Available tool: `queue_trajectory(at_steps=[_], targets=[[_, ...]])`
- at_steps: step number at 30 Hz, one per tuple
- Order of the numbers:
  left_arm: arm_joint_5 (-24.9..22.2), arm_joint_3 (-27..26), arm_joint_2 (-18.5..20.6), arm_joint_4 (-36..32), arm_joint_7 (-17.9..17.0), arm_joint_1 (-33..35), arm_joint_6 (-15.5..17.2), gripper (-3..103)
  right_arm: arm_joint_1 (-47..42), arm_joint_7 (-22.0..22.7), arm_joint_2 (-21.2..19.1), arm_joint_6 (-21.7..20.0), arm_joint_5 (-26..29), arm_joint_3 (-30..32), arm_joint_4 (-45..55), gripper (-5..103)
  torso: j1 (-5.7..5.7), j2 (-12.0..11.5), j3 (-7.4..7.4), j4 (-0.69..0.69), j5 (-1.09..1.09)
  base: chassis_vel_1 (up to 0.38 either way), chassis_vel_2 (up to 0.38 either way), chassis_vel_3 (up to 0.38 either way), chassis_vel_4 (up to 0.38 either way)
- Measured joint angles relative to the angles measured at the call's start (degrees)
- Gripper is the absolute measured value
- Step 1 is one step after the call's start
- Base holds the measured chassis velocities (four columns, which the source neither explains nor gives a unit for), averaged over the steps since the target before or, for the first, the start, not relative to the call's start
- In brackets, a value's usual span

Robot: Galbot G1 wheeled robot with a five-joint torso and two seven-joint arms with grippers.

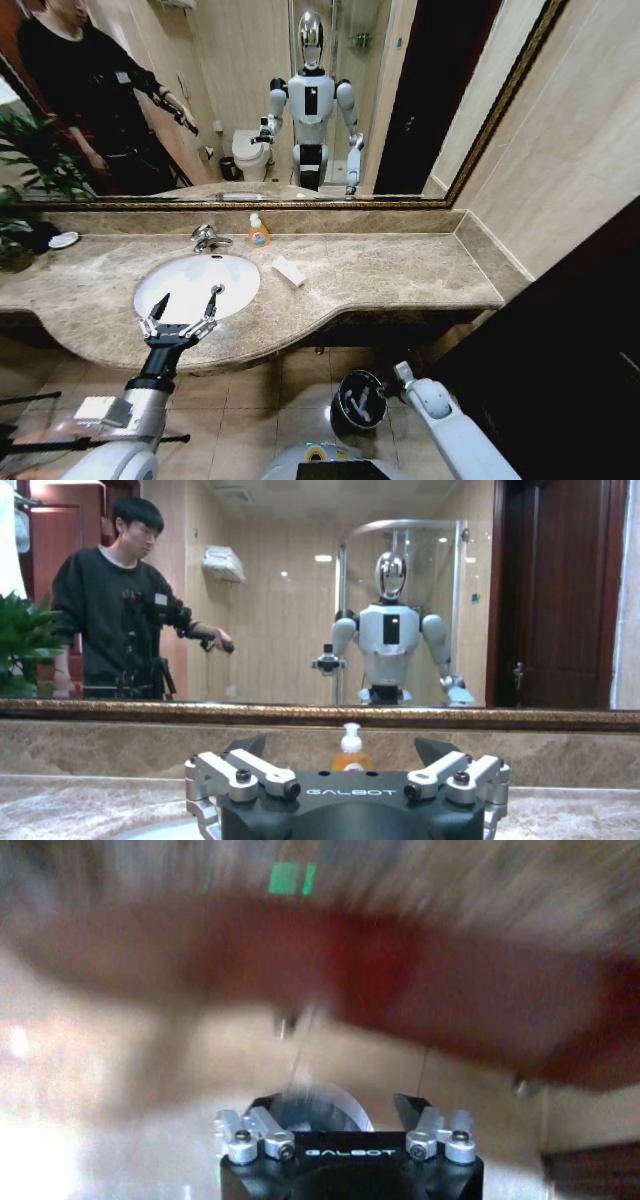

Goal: Pick up the trash from the sink and place it in the trash bin.

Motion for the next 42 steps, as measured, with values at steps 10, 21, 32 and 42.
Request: queue_trajectory(at_steps=[10, 21, 32, 42], targets=[[0.0, 0.0, 0.0, 0.0, 0.0, 0.0, 0.0, 100, -5.2, 2.7, -5.1, -0.8, 20.5, 25.0, 22.7, 100, 0.00, 0.0, 0.00, -0.02, 0.02, 0.000, 0.000, 0.000, 0.000], [0.0, 0.0, 0.0, 0.0, 0.0, 0.0, 0.0, 100, 9.4, 11.0, -3.7, -0.4, 28.9, 5.4, 36.4, 100, 0.00, 0.0, 0.00, 0.00, 0.00, 0.000, 0.000, 0.000, 0.000], [0.0, 0.0, 0.0, 0.0, 0.0, 0.0, 0.0, 100, 31.5, 16.4, 4.4, 4.6, 21.3, -23.9, 17.1, 100, 0.00, 0.0, 0.01, 0.00, -0.01, 0.000, 0.000, 0.000, 0.000], [0.0, 0.0, 0.0, 0.0, 0.0, 0.0, 0.0, 100, 41.3, 16.4, 13.8, 5.6, 11.6, -38.4, 1.7, 100, 0.00, 0.0, 0.00, 0.00, -0.02, 0.000, 0.000, 0.000, 0.000]])
